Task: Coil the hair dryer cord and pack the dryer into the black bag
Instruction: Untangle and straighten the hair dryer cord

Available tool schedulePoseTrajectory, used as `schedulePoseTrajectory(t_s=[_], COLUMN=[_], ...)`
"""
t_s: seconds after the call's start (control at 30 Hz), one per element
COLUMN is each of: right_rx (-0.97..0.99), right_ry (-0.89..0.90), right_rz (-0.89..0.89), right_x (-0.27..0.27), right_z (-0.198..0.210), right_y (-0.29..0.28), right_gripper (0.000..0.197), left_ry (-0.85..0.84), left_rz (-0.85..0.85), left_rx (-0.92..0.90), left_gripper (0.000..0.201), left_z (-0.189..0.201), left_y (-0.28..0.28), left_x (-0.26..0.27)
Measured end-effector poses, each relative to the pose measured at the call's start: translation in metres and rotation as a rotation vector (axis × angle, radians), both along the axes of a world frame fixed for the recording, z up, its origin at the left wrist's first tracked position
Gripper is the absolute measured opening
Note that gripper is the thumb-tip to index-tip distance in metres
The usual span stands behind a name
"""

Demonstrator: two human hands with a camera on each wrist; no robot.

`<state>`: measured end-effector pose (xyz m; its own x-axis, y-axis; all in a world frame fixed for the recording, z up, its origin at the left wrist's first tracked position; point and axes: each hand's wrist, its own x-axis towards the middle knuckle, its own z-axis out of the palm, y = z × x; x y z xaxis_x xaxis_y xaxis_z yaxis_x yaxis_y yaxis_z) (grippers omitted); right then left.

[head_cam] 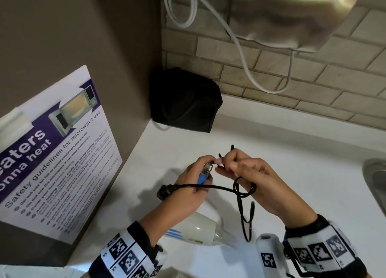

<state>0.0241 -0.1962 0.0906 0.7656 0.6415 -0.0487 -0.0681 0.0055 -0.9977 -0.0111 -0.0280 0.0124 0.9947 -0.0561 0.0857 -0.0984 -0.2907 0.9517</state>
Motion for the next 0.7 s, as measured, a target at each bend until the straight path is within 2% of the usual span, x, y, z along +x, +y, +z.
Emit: schedulePoseTrajectory(t_s=[0.07, 0.2, 0.27, 0.33, 0.4, 0.5, 0.6, 0.7], right_rx=[-0.036, -0.29, -0.262, -0.168, -0.091, -0.118, -0.203, -0.396], right_ry=[0.017, 0.024, 0.135, 0.236, 0.263, 0.179, 0.175, -0.012], right_rz=[-0.033, -0.136, -0.153, -0.189, -0.21, -0.163, -0.124, -0.089], right_x=[0.004, 0.007, 0.01, 0.013, 0.015, 0.018, 0.016, 0.016], right_z=[-0.005, -0.005, -0.003, 0.001, 0.003, 0.001, 0.002, 0.001], right_y=[-0.009, -0.018, -0.023, -0.028, -0.033, -0.035, -0.035, -0.035], right_gripper=[0.029, 0.025, 0.027, 0.026, 0.021, 0.014, 0.022, 0.028], left_ry=[0.006, 0.035, 0.052, 0.041, 0.043, 0.108, 0.165, 0.187], left_rz=[0.01, 0.025, 0.036, 0.034, 0.052, 0.085, 0.104, 0.119], left_rx=[-0.049, -0.073, -0.113, -0.189, -0.268, -0.329, -0.381, -0.4], left_gripper=[0.04, 0.033, 0.029, 0.017, 0.012, 0.023, 0.022, 0.025], left_z=[0.001, 0.0, -0.002, 0.0, 0.005, 0.013, 0.015, 0.015], left_y=[0.004, 0.011, 0.014, 0.015, 0.018, 0.022, 0.024, 0.025], left_x=[-0.001, -0.001, 0.0, 0.0, 0.0, 0.0, 0.001, 0.002])
